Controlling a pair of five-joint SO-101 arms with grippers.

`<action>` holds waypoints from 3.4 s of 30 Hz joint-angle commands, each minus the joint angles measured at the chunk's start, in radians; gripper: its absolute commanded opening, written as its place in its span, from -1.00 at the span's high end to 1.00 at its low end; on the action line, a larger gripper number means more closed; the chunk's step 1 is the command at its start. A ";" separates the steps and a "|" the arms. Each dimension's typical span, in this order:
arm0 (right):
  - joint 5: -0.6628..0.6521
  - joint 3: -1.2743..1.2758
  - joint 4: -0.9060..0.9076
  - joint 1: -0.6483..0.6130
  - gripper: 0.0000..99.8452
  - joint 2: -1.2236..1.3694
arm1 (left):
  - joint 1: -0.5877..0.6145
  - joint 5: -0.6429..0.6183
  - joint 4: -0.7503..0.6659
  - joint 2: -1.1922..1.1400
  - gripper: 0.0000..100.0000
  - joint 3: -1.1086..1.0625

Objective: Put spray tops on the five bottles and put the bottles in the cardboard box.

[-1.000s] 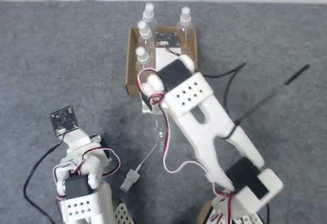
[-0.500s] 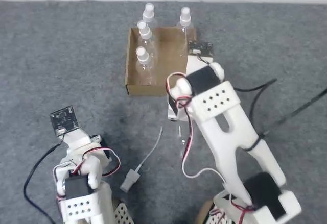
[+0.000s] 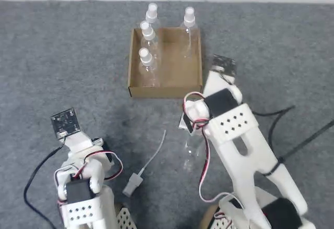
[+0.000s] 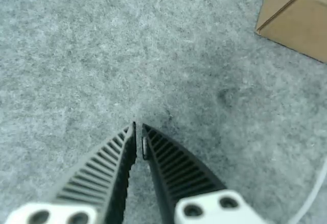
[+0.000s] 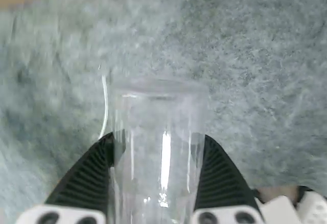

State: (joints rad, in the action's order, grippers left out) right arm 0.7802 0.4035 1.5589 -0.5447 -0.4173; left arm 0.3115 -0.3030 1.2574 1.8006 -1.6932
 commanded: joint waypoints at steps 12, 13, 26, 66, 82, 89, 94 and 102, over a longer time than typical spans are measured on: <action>0.293 0.315 -0.302 0.151 0.98 -0.143 | 0.005 0.003 0.003 0.020 0.97 0.008; 0.302 0.328 -0.311 0.151 0.98 -0.143 | 0.005 0.003 0.003 0.020 0.97 0.008; 0.443 0.365 -0.338 0.153 0.89 -0.143 | 0.005 0.003 0.003 0.020 0.97 0.008; 0.569 0.308 -0.404 0.148 0.39 -0.154 | 0.005 0.003 0.003 0.021 0.97 0.008; 0.377 0.005 -0.114 0.143 0.39 -0.153 | 0.005 0.003 0.003 0.021 0.97 0.008; 0.161 0.005 -0.120 0.150 0.39 -0.154 | 0.005 0.003 0.003 0.021 0.97 0.008; 0.020 0.003 -0.122 0.150 0.39 -0.154 | 0.005 0.003 0.003 0.021 0.97 0.008; -0.018 0.006 -0.147 0.151 0.39 -0.154 | 0.005 0.003 0.003 0.021 0.97 0.008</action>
State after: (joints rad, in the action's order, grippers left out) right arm 0.7864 0.4695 1.4285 -0.4035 -0.5232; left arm 0.3115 -0.3030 1.2574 1.8006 -1.6932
